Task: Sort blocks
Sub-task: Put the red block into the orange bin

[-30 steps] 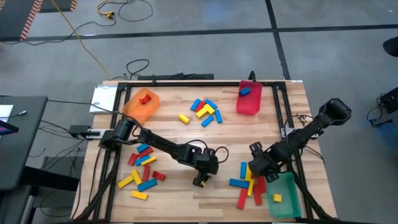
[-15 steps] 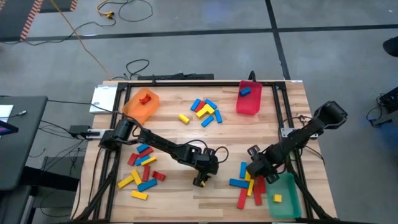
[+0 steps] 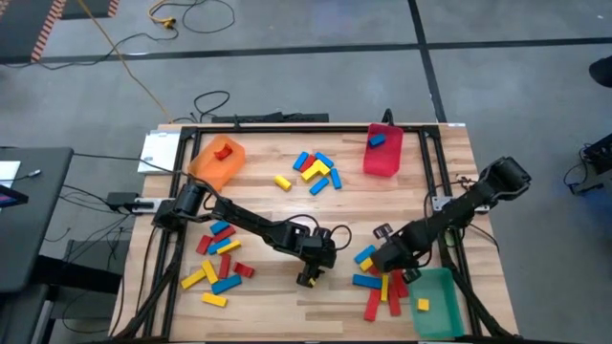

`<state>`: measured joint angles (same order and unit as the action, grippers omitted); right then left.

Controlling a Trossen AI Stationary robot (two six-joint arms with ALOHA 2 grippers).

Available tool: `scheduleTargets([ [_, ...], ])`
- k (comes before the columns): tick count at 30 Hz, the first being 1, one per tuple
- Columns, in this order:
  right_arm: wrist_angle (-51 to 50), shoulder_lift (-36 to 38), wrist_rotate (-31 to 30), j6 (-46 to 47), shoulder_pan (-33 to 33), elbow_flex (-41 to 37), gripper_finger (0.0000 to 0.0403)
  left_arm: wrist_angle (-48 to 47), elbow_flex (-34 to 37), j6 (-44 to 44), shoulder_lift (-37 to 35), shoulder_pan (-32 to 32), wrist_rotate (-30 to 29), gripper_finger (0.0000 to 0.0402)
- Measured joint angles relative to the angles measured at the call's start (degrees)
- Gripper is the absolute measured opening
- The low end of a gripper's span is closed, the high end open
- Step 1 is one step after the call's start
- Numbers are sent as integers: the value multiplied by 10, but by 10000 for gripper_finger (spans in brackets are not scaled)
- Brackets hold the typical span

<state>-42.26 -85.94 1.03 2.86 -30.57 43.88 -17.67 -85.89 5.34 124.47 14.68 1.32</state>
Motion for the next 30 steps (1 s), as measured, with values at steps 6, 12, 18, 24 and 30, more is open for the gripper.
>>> scheduleTargets([
  [6,-13,0,1,17,0,15,87,-15,0,4,-8,0,-1,227],
  [12,-35,0,1,37,0,37,87,-16,0,9,-10,0,-7,227],
  [18,-65,1,-5,48,0,73,87,-10,1,30,-17,1,-68,227],
  [24,-67,1,-12,48,12,116,87,-9,2,63,-54,1,-153,227],
  [30,-57,1,-14,46,36,156,87,-6,1,126,-112,12,-211,224],
])
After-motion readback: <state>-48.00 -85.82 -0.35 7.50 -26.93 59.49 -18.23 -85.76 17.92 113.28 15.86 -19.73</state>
